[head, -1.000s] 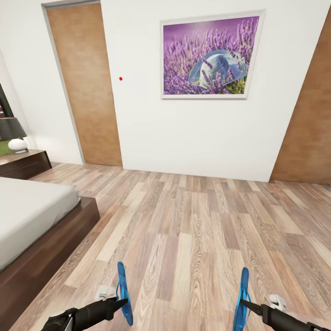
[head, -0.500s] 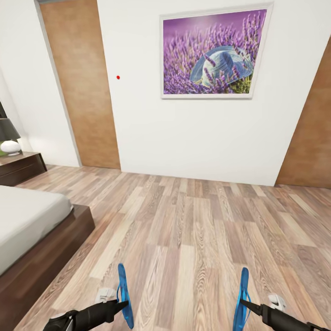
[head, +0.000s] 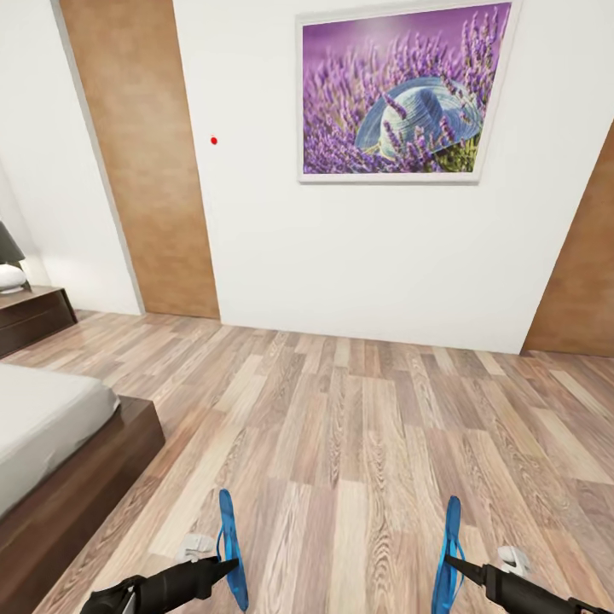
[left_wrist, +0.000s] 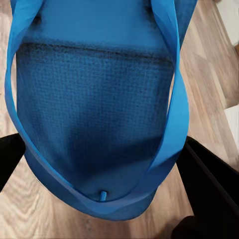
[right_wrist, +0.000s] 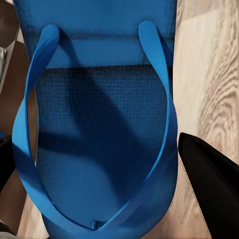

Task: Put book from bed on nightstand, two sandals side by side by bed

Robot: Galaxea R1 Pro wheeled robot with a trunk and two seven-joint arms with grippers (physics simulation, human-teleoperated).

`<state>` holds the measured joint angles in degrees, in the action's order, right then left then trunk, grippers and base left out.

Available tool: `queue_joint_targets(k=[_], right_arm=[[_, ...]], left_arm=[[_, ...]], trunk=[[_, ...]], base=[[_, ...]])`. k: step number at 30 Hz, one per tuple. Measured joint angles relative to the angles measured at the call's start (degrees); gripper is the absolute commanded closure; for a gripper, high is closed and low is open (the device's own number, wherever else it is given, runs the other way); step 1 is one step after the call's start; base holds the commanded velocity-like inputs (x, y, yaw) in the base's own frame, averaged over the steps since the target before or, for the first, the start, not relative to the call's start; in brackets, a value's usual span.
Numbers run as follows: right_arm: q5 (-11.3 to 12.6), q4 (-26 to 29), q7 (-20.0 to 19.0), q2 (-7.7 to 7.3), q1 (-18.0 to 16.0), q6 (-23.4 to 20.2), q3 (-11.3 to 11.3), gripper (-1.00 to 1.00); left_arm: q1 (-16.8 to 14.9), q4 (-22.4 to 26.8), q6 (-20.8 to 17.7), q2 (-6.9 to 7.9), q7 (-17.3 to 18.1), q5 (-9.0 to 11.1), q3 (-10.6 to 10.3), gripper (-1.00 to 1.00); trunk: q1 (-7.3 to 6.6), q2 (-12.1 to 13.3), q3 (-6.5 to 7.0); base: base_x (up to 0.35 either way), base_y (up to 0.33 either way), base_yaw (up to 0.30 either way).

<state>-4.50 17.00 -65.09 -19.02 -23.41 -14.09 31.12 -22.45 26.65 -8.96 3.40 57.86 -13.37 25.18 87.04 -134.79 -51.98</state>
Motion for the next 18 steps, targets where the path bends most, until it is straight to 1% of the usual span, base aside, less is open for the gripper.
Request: queue_joint_targets(k=[18], right_arm=[[0.00, 0.00, 0.03, 0.00, 0.00, 0.00, 0.00, 1.00]], left_arm=[[-0.01, 0.00, -0.03, 0.00, -0.17, 0.00, -0.08, 1.00]], trunk=[[0.00, 0.00, 0.00]], base=[[0.328, 0.000, 0.000]])
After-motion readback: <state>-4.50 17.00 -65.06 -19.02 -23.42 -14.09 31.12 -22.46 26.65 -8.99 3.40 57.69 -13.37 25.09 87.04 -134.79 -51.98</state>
